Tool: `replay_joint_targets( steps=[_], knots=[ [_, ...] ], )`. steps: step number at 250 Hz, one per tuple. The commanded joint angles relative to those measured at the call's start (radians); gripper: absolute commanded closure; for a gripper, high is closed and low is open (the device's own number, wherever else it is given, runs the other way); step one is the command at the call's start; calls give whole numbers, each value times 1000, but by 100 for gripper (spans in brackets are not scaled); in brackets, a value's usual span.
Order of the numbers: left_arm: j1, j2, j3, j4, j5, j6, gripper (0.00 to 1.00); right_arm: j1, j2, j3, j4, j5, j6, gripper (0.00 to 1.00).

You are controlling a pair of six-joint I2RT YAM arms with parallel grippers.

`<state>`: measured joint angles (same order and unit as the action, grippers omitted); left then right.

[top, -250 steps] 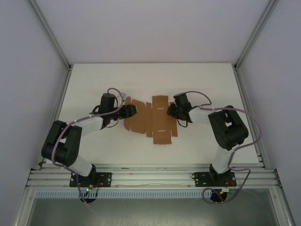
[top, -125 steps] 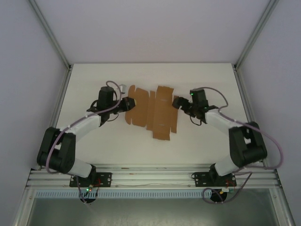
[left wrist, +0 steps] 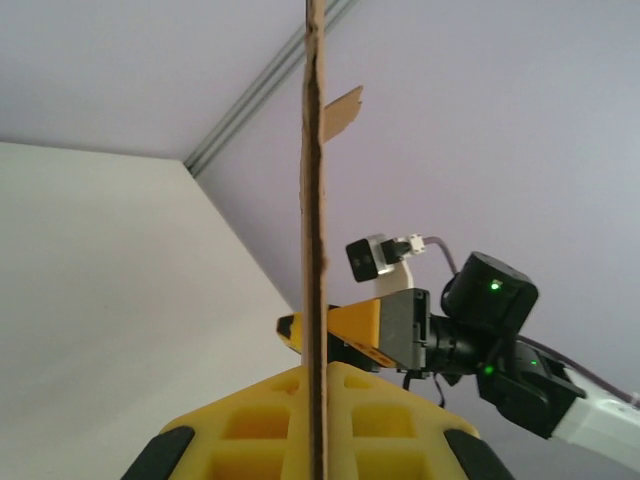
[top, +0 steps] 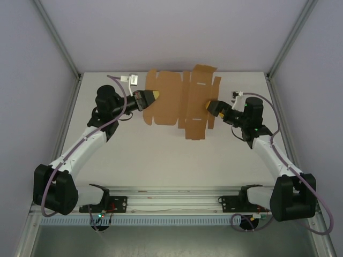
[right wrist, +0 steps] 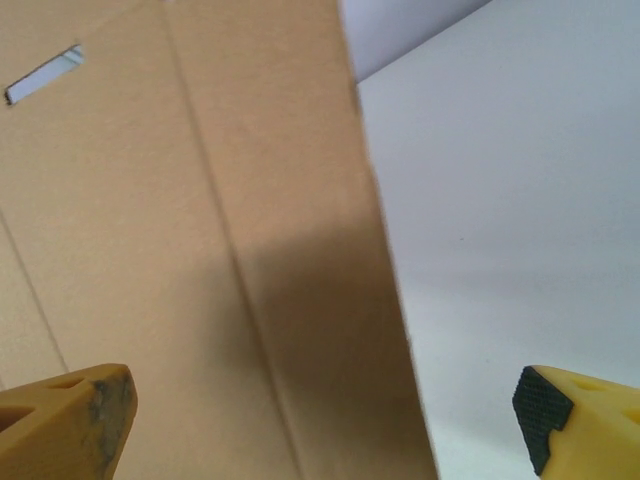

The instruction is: Assemble paper box

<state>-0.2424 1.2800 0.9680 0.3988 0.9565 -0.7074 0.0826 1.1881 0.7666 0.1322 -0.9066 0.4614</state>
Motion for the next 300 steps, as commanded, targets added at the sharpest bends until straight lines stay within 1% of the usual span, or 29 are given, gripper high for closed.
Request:
replay_joint_targets(
  steps=[1, 17, 37, 56, 68, 74, 82, 101, 116, 140, 155, 177, 191, 208, 231, 244, 252, 260, 272, 285, 292, 300],
  knots=[
    [2, -44, 35, 27, 37, -14, 100, -9, 4, 8, 101, -116, 35, 9],
    [3, -58, 22, 41, 27, -19, 100, -10, 2, 2, 142, -146, 43, 20],
    [2, -71, 11, 49, 12, -20, 100, -10, -7, -9, 211, -185, 58, 43],
    [3, -79, 13, 24, -3, -8, 100, -10, -17, -8, 238, -208, 62, 59],
    [2, -82, 11, 22, -5, -6, 100, -11, -22, -9, 242, -230, 49, 60],
    [2, -84, 9, 25, -3, -10, 100, -10, -26, -10, 239, -230, 45, 58],
    [2, -88, 8, 34, 1, -13, 100, -11, -30, -8, 216, -214, 30, 56],
    [3, -101, 5, 50, 7, -14, 100, -11, -31, -2, 156, -184, -10, 56],
    [2, -112, 6, 36, -2, -1, 100, -12, -31, -8, 182, -195, -8, 55],
    [3, -120, 4, 32, -1, 0, 100, -12, -10, -5, 234, -250, -3, 56],
    [1, -122, 1, 41, 0, -7, 100, -12, 7, 3, 249, -267, -5, 63],
    [2, -122, -8, 48, -1, -11, 100, -12, 26, 20, 247, -289, -26, 68],
    [2, -122, -10, 48, -4, -16, 100, -12, 32, 25, 242, -287, -33, 73],
    [3, -126, -14, 43, -7, -6, 100, -12, 36, 36, 225, -288, -58, 74],
    [3, -129, -16, 23, -26, 7, 100, -11, 35, 41, 215, -268, -62, 87],
    [3, -130, -19, 19, -27, 9, 100, -12, 33, 49, 173, -256, -93, 88],
    [2, -130, -21, 22, -25, 8, 100, -12, 31, 54, 147, -241, -118, 92],
    [2, -130, -23, 25, -24, 7, 100, -12, 28, 57, 130, -200, -127, 100],
    [2, -135, -25, 4, -40, 13, 100, -12, 25, 60, 105, -144, -145, 100],
    [3, -143, -23, -60, -78, 50, 100, -11, 20, 75, 29, -90, -222, 100],
    [2, -149, -21, -109, -112, 80, 83, -8, 15, 83, -18, -32, -261, 100],
    [2, -159, -20, -179, -168, 117, 60, -6, 13, 88, -62, 24, -297, 100]
  ],
)
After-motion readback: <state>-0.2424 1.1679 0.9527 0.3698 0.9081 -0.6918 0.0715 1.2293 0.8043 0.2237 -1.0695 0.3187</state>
